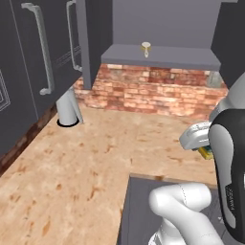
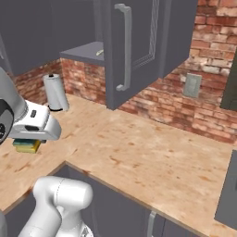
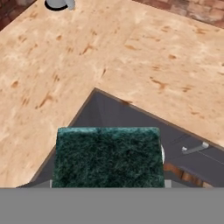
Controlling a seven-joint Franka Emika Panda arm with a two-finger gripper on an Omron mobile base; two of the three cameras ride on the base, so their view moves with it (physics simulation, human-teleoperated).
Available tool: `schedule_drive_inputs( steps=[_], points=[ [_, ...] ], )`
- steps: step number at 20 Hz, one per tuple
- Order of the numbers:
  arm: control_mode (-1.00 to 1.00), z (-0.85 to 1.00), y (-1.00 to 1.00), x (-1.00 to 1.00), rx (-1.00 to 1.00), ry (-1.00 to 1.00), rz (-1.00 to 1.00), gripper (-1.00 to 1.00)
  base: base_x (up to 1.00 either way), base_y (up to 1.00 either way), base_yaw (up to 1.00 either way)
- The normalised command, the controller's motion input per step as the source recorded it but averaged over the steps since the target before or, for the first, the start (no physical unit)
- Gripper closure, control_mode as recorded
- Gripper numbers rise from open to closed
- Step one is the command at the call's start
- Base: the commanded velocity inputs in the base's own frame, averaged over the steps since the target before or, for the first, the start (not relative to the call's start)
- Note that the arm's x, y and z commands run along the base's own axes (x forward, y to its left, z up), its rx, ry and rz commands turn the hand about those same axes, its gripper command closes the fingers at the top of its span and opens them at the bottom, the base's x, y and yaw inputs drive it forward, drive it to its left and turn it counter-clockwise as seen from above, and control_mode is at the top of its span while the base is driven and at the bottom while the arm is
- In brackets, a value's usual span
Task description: Pick up the dish brush and sponge from the sink, and place them back in the cabinet, and close the cabinet doors.
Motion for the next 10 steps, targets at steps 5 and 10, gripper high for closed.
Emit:
schedule_drive_inputs(
  steps=[5,10],
  points=[
    [-1.00,0.07,0.42,0.30,-0.05,0.00,-0.12,1.00,0.00,0.00,0.00],
    [-1.00,0.04,0.36,0.49,-0.09,0.00,-0.11,1.00,0.00,0.00,0.00]
  ],
)
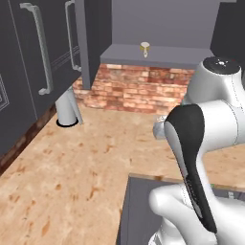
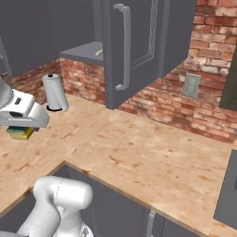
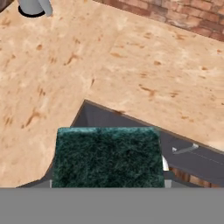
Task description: Pick up the dish brush and sponge from the sink, and place them back in the cabinet, and close the cabinet doors.
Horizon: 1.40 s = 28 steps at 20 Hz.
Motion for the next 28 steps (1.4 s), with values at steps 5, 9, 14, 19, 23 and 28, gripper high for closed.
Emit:
schedule_drive_inputs(
  steps=[5,9,14,19,23,28],
  points=[
    [-1.00,0.25,0.06,0.58,-0.02,-0.01,-0.14,1.00,0.00,0.00,0.00],
    [-1.00,0.35,0.00,0.58,0.00,0.00,-0.11,1.00,0.00,0.00,0.00],
    [-1.00,0.33,0.00,0.49,0.00,0.00,-0.09,1.00,0.00,0.00,0.00],
    [-1.00,0.20,-0.13,0.40,0.00,0.00,-0.04,1.00,0.00,0.00,0.00],
    [-1.00,0.14,-0.15,0.38,0.00,0.00,-0.03,1.00,0.00,0.00,0.00],
    [-1.00,0.08,-0.23,0.29,0.00,0.00,0.00,1.00,0.00,0.00,0.00]
  ],
)
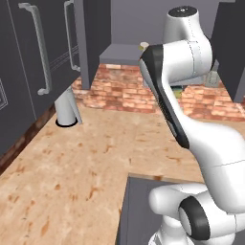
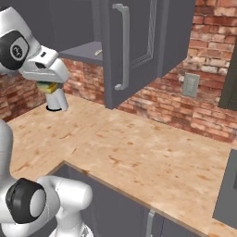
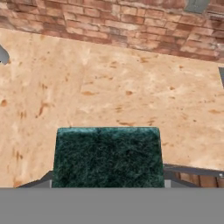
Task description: Pick up the dish brush and sponge from the sink, and place them back in the cabinet, and close the cabinet doors.
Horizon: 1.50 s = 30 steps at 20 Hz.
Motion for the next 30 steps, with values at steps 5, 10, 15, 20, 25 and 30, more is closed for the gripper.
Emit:
schedule_drive_inputs(
  steps=[5,10,15,20,25,30],
  points=[
    [-1.00,0.01,-0.21,0.22,0.00,-0.02,0.00,1.00,0.00,0.00,0.00],
    [-1.00,0.00,-0.16,0.16,-0.04,-0.08,0.00,1.00,0.00,0.00,0.00],
    [-1.00,0.00,-0.11,0.19,-0.07,-0.12,0.00,1.00,0.00,0.00,0.00],
    [-1.00,0.00,-0.11,0.33,-0.06,-0.07,0.00,1.00,0.00,0.00,0.00],
    [-1.00,0.00,-0.14,0.50,-0.03,-0.04,0.00,1.00,0.00,0.00,0.00],
    [-1.00,0.00,-0.16,0.46,0.00,-0.01,0.00,1.00,0.00,0.00,0.00]
  ],
)
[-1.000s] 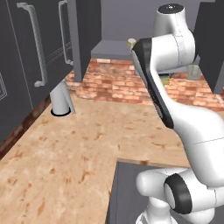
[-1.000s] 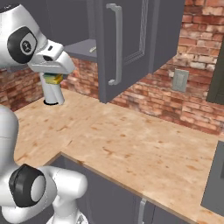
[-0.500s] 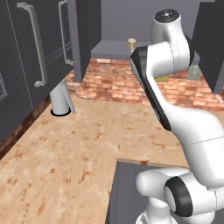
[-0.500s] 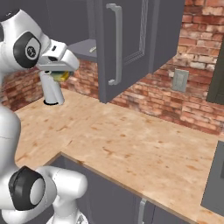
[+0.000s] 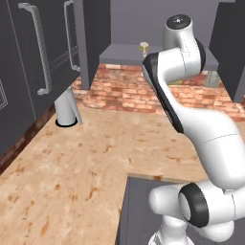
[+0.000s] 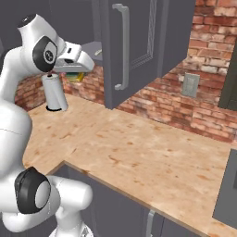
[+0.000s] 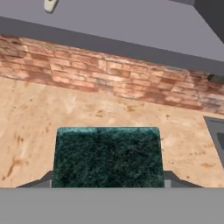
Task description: Pick up the dish brush and sponge from the sink, and place them back in the cabinet, and close the cabinet doors.
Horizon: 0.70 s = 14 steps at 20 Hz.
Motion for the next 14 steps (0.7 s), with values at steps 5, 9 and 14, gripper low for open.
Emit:
schedule_drive_inputs(
  steps=[5,9,14],
  points=[
    [-1.00,0.08,-0.18,0.43,0.00,0.00,0.00,1.00,0.00,0.00,0.00],
    [-1.00,0.14,-0.10,0.44,0.00,0.00,-0.02,1.00,0.00,0.00,0.00],
    [-1.00,0.28,-0.08,0.38,0.00,0.00,-0.03,1.00,0.00,0.00,0.00]
  ],
)
